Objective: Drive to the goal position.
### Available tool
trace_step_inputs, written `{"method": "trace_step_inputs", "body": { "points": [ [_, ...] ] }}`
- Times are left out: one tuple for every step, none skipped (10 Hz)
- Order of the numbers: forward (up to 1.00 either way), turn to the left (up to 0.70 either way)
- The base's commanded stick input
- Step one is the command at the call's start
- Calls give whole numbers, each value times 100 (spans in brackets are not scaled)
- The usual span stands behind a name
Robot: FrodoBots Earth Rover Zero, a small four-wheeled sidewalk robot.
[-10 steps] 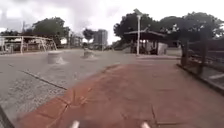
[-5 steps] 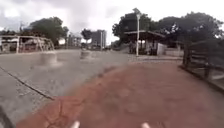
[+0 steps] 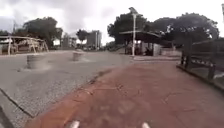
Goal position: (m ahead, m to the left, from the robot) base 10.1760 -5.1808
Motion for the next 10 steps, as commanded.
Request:
{"method": "trace_step_inputs", "body": {
  "points": [
    [70, 0],
    [70, 0],
    [70, 0],
    [70, 0],
    [70, 0],
    [70, 0],
    [70, 0],
    [70, 0],
    [70, 0],
    [70, 0]
  ]
}}
